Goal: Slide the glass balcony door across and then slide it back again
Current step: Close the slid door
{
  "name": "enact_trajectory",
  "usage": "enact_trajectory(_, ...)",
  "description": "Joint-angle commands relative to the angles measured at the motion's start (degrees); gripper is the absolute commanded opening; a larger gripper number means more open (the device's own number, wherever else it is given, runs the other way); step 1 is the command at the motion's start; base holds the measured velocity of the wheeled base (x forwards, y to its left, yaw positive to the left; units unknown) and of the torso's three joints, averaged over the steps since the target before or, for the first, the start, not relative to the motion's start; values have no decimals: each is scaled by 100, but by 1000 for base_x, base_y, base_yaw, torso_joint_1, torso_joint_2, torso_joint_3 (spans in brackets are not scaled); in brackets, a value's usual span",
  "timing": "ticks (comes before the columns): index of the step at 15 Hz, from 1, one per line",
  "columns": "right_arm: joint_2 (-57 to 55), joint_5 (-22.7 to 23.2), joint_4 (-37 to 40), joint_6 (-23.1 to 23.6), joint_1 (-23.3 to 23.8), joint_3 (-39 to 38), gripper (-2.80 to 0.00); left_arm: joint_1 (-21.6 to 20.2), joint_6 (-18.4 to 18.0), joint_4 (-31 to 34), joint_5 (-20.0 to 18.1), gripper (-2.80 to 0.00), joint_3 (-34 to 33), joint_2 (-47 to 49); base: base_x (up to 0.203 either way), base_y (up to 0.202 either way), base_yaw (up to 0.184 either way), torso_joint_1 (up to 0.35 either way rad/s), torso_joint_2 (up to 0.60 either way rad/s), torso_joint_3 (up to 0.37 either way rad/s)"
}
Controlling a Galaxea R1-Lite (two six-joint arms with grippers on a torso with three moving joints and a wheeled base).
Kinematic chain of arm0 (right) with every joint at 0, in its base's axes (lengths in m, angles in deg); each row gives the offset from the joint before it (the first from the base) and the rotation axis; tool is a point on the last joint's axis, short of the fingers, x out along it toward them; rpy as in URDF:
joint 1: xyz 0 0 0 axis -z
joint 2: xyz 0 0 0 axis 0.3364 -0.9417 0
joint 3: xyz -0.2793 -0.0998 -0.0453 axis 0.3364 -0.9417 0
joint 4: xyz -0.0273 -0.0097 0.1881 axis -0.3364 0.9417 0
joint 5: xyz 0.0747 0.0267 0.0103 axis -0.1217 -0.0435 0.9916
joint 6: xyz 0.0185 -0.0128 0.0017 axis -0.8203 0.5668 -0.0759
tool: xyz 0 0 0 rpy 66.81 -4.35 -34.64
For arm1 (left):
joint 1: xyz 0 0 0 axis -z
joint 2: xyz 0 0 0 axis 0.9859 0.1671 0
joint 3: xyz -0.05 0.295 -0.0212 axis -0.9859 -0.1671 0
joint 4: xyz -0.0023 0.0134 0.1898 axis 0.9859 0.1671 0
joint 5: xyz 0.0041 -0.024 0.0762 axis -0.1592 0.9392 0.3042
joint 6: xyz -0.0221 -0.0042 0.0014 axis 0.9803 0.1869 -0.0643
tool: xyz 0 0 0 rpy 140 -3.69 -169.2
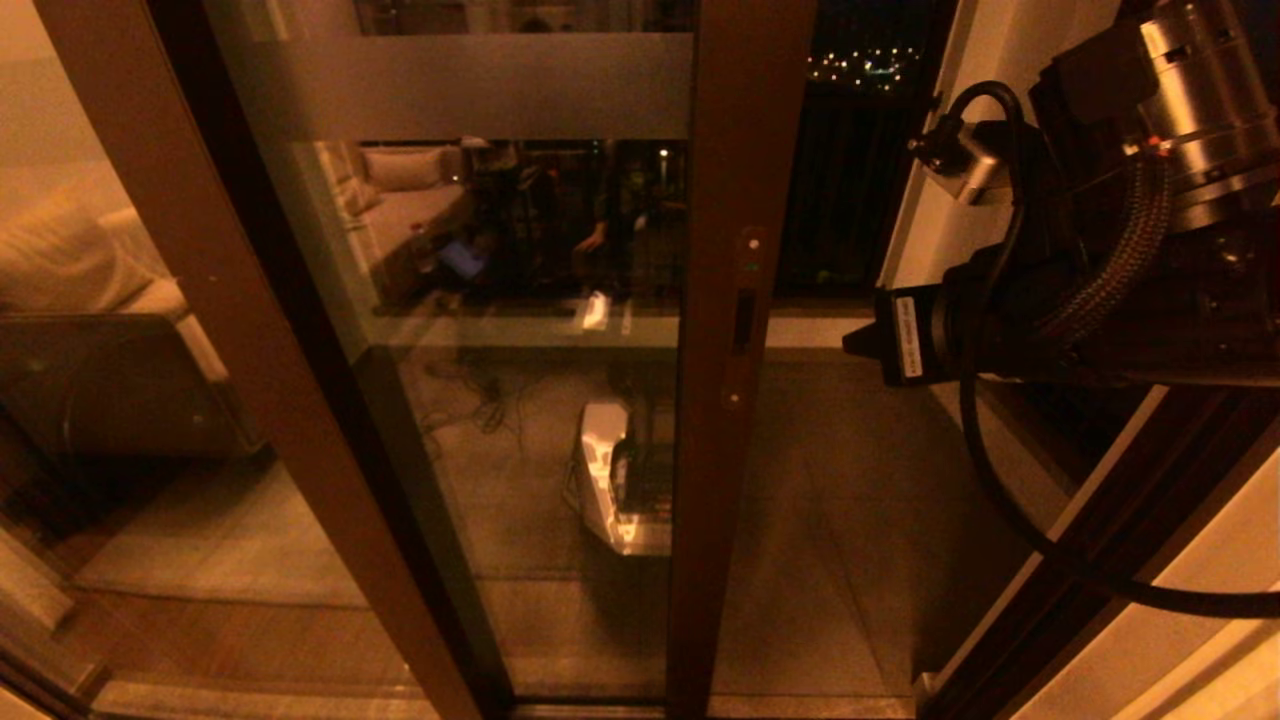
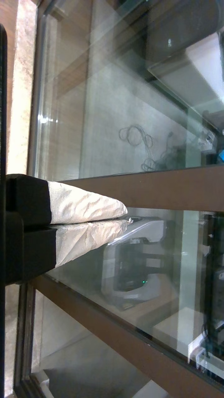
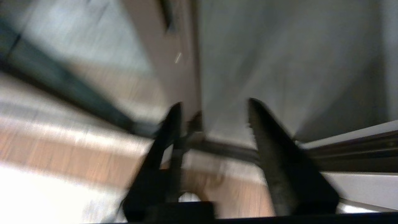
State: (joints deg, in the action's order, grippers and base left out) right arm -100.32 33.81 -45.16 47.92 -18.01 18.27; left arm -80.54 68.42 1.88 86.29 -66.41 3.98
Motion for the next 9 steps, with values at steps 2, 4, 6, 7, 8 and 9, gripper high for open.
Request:
enact_trajectory(2, -115, -333, -191, -114, -92, -130, 0, -2, 4, 2, 2, -280, 0, 7, 0, 0, 0, 0, 0, 0)
enact_trajectory(4, -305, -359, -529, -109, -77, -330, 0, -2, 4, 0, 2, -280, 0, 7, 0, 0, 0, 0, 0, 0)
enact_trajectory(6, -594, -473, -1007, -65, -20, -484, 0, -2, 4, -6, 2, -280, 0, 7, 0, 0, 0, 0, 0, 0)
enact_trajectory(7, -660, -487, -1062, -58, -13, -491, 0, -2, 4, 0, 2, -280, 0, 7, 0, 0, 0, 0, 0, 0)
enact_trajectory(8, -711, -488, -1108, -58, -19, -461, 0, -2, 4, 1, 2, -280, 0, 7, 0, 0, 0, 0, 0, 0)
enact_trajectory(9, -788, -488, -1262, -49, -14, -418, 0, -2, 4, 2, 2, -280, 0, 7, 0, 0, 0, 0, 0, 0)
